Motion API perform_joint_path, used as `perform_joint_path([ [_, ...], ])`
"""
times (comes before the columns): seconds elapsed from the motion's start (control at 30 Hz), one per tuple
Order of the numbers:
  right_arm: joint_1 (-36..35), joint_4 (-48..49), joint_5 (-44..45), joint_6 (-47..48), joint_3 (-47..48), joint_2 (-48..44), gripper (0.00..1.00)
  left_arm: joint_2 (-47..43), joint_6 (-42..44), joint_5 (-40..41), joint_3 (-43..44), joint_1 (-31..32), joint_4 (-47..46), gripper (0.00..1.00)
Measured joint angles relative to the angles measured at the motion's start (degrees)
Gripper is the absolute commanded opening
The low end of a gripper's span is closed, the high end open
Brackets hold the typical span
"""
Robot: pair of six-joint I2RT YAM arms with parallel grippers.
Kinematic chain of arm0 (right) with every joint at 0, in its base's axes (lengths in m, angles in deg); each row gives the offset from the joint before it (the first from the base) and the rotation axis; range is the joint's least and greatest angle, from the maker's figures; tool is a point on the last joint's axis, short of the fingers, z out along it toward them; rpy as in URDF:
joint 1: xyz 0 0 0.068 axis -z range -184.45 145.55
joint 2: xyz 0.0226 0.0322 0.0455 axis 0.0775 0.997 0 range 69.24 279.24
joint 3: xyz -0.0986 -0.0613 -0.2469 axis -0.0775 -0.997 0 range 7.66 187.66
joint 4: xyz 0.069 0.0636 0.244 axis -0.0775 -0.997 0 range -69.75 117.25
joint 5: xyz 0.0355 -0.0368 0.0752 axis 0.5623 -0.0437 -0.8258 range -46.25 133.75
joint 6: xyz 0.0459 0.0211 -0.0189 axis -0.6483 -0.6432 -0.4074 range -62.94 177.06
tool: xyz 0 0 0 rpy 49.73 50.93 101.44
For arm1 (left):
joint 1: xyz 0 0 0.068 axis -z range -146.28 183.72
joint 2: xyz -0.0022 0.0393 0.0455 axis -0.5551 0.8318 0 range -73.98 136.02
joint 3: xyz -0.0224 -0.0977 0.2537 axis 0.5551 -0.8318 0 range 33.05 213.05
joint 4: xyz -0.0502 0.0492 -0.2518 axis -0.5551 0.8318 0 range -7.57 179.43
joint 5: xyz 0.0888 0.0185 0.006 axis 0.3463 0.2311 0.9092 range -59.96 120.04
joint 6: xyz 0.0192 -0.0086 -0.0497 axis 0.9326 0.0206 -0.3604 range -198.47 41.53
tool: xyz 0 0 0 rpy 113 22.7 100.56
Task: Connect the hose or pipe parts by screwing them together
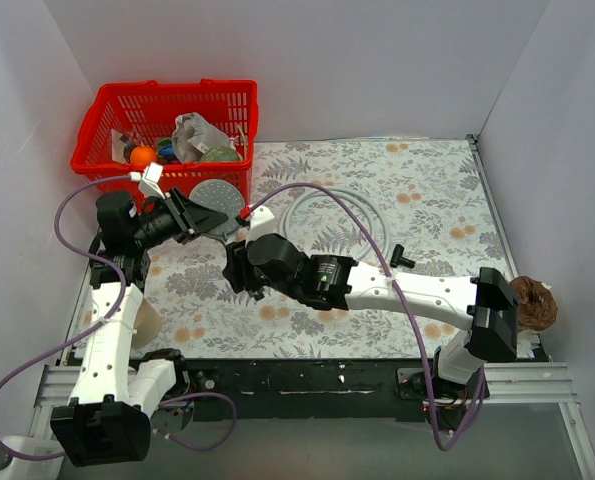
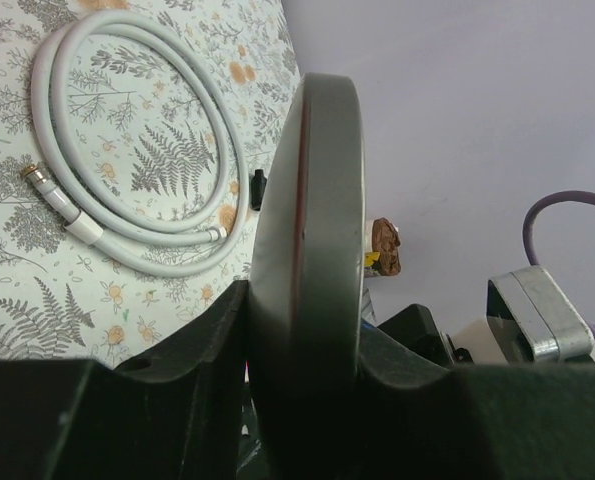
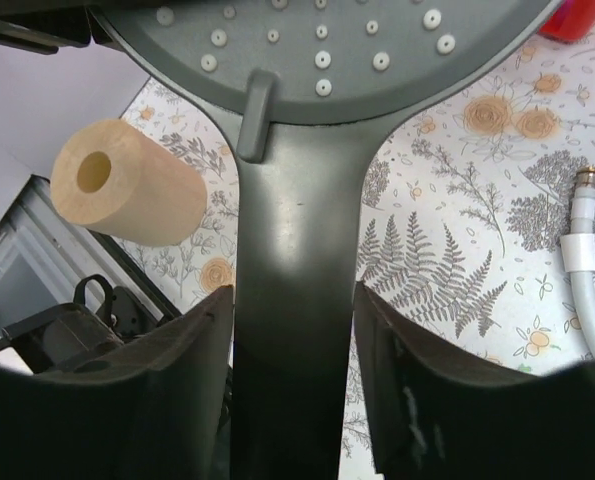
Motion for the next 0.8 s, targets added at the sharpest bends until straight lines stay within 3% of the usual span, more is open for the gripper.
perform_joint_path([
  [0.17, 2.2, 2.7, -0.2, 1.5, -3.0, -3.4, 0.67, 3.2, 5.4, 2.8, 7.1, 0.7, 7.5, 0.0],
  [0.37, 11.1, 5.8, -3.0, 3.9, -12.5, -11.0, 0.66, 3.5, 10.1, 6.4, 10.4, 0.0, 11.3, 0.0],
  [0.5, 15.0, 7.8, -5.8, 6.1, -16.2, -9.8, 0.54, 4.8, 11.8, 8.4, 10.4, -2.2, 14.0, 0.0],
  [0.8, 18.0, 8.2, -7.3, 13.1, -16.1, 4.1, 0.56, 11.0, 12.8, -2.6, 10.4, -19.1, 17.8, 0.0],
])
